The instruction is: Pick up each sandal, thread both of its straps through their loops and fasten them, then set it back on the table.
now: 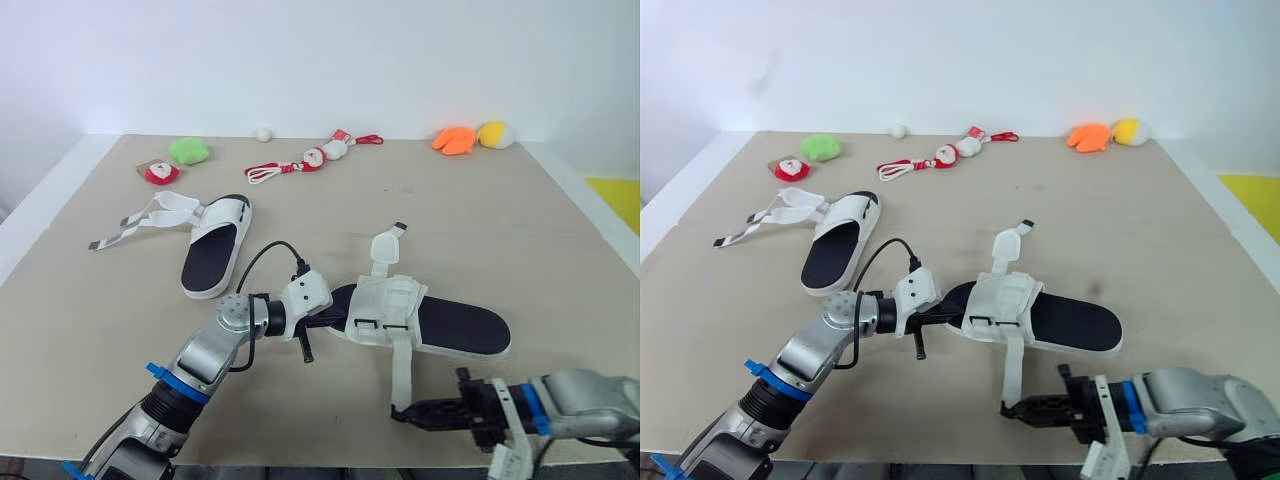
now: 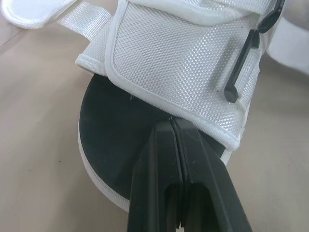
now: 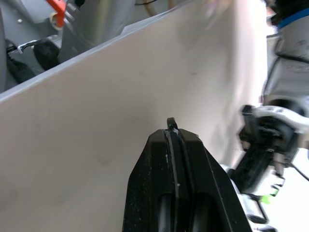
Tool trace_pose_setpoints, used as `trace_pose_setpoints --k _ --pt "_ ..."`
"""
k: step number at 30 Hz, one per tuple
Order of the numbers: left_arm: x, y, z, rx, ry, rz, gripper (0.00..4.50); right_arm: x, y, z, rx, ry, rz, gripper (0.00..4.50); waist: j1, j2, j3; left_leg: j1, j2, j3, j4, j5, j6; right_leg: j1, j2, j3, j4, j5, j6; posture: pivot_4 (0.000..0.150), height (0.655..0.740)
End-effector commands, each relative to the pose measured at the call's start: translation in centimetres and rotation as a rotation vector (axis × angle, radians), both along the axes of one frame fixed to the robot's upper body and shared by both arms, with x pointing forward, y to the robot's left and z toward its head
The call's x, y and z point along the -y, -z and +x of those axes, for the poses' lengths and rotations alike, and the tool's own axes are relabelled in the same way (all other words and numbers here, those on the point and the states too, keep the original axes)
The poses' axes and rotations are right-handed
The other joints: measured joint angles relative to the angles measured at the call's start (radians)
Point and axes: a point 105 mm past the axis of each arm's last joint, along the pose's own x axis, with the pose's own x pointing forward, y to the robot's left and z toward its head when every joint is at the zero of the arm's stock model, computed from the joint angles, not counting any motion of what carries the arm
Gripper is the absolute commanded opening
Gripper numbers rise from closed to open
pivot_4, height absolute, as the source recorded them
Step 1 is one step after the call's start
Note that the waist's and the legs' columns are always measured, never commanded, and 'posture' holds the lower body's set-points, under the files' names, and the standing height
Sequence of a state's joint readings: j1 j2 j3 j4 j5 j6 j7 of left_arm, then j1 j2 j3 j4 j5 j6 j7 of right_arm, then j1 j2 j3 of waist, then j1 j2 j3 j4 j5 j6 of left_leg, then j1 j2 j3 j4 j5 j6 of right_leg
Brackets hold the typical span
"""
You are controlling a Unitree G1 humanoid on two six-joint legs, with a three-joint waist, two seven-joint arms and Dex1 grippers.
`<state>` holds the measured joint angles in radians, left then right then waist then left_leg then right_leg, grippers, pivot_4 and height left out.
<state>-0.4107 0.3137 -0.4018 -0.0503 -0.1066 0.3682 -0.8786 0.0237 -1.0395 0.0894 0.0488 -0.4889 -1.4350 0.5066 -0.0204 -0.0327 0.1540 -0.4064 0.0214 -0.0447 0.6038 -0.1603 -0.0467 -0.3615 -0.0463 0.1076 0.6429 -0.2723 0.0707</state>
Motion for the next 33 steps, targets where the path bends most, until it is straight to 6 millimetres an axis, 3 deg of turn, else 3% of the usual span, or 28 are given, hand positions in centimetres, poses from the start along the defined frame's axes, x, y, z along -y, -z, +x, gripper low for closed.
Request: trace_pose_setpoints --k 1,4,7,12,17,21,27,30,33 --pt "0.0 3.1 -0.9 -0.096 0.01 0.086 0.0 -0.2 -1.2 -0.3 -0.016 -0.007 0.074 0.01 0.0 0.0 0.0 0.0 0.0 0.0 0.0 0.0 0.0 0.0 0.0 0.0 0.0 0.0 0.0 0.15 0.74" --pt "0.0 3.1 -1.0 -0.098 0.01 0.084 0.0 0.0 -1.8 -0.2 -0.046 0.022 0.117 0.01 0.0 0.0 0.0 0.0 0.0 0.0 0.0 0.0 0.0 0.0 0.0 0.0 0.0 0.0 0.0 0.15 0.74" --pt "0.0 3.2 -1.0 -0.103 0.011 0.084 0.0 -0.6 -5.2 0.9 -0.18 0.155 0.264 0.01 0.0 0.003 0.001 -0.001 -0.002 0.0 0.0 0.0 0.001 0.0 -0.002 0.001 0.0 0.0 0.001 0.15 0.74" --pt "0.0 3.3 -1.0 -0.103 0.014 0.086 0.0 -2.0 -9.9 2.5 -0.559 0.348 0.389 0.01 0.0 0.004 0.001 0.0 -0.003 0.001 0.001 0.0 0.004 0.002 -0.004 0.002 0.0 -0.001 0.001 0.15 0.74" --pt "0.2 3.3 -0.9 -0.101 0.017 0.086 0.0 -2.6 -11.4 2.7 -1.078 0.494 0.379 0.01 0.001 0.003 0.001 -0.001 -0.004 -0.001 0.0 -0.002 0.006 0.003 -0.008 -0.002 0.0 -0.005 0.003 0.15 0.74" --pt "0.2 3.3 -0.9 -0.101 0.018 0.089 0.0 -3.5 -12.6 3.1 -1.333 0.549 0.435 0.01 0.002 0.003 0.001 -0.003 -0.008 -0.002 0.0 -0.002 0.007 0.003 -0.013 -0.004 0.0 -0.006 0.005 0.15 0.74" --pt "-0.1 3.5 -1.2 -0.108 0.012 0.092 0.0 -8.1 -17.7 5.5 -1.603 0.531 0.551 0.01 0.001 -0.001 0.004 -0.006 -0.008 -0.002 0.002 -0.002 0.007 -0.002 -0.012 -0.007 0.0 -0.005 0.004 0.15 0.74" --pt "0.0 3.5 -1.3 -0.108 0.011 0.091 0.0 -8.5 -19.0 7.2 -1.639 0.564 0.576 0.01 0.005 0.0 0.003 -0.015 -0.007 -0.003 0.002 -0.001 0.008 -0.007 -0.012 -0.009 0.0 -0.004 0.003 0.15 0.74" --pt "0.0 3.5 -1.2 -0.107 0.01 0.09 0.0 -8.2 -18.9 8.7 -1.635 0.634 0.604 0.01 0.005 0.0 0.003 -0.019 -0.008 -0.002 0.002 -0.002 0.009 -0.01 -0.012 -0.008 0.0 -0.002 0.002 0.15 0.74"
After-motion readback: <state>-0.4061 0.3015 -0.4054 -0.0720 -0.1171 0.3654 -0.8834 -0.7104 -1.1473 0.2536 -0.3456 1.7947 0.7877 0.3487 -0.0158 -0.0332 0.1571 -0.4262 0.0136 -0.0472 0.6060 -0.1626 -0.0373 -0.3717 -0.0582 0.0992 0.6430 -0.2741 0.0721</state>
